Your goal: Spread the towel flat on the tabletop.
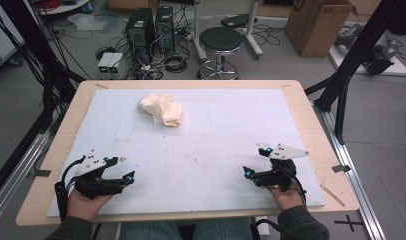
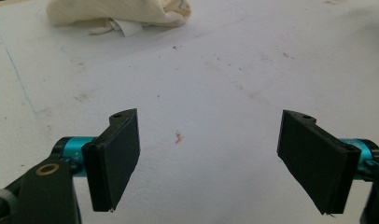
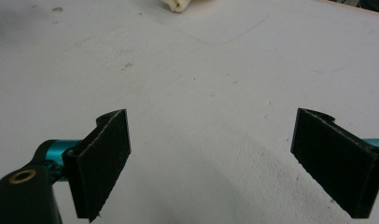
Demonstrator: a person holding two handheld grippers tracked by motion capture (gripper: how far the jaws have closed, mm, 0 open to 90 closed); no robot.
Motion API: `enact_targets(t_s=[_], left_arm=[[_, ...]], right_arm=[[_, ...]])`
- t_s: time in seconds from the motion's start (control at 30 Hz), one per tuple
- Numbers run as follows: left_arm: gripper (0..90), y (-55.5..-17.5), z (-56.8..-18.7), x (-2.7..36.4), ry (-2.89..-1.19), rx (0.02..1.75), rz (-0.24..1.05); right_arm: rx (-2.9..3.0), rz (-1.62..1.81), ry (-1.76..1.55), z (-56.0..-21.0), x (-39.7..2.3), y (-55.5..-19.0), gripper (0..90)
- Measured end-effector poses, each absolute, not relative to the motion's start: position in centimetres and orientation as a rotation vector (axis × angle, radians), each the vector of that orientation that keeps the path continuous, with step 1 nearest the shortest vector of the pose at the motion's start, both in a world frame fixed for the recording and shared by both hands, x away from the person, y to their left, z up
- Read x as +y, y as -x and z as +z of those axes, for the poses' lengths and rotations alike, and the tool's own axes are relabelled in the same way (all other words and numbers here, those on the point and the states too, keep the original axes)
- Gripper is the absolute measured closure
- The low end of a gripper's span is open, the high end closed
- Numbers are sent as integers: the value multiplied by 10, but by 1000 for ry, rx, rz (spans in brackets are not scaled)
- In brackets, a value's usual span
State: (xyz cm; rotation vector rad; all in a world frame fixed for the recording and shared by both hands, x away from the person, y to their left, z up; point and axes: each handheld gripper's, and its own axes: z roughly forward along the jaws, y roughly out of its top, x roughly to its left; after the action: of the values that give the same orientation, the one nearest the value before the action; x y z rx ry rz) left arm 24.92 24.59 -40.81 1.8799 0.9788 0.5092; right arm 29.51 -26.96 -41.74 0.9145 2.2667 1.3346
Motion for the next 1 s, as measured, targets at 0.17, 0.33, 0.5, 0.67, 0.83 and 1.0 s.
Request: enact_targets(t_s=[0.17,0.33,0.5,0.67,0.83,1.0], left_arm=[[215,-250,-408,245,-1877,979,498],[215,-254,-408,244,-1873,969,491],[235,-256,-405,240,-1869,954,467],[271,-262,-397,235,-1869,926,434],[272,-270,-394,229,-1884,907,419],[276,-280,-390,223,-1882,904,421]], right_arm=[[2266,1339,-915,-417,-269,-295,112],[2262,1341,-911,-416,-269,-294,111],[2257,1348,-912,-415,-269,-294,111],[2249,1353,-905,-413,-269,-295,111],[2242,1357,-909,-412,-270,-294,111],[2231,1366,-898,-411,-270,-295,111]])
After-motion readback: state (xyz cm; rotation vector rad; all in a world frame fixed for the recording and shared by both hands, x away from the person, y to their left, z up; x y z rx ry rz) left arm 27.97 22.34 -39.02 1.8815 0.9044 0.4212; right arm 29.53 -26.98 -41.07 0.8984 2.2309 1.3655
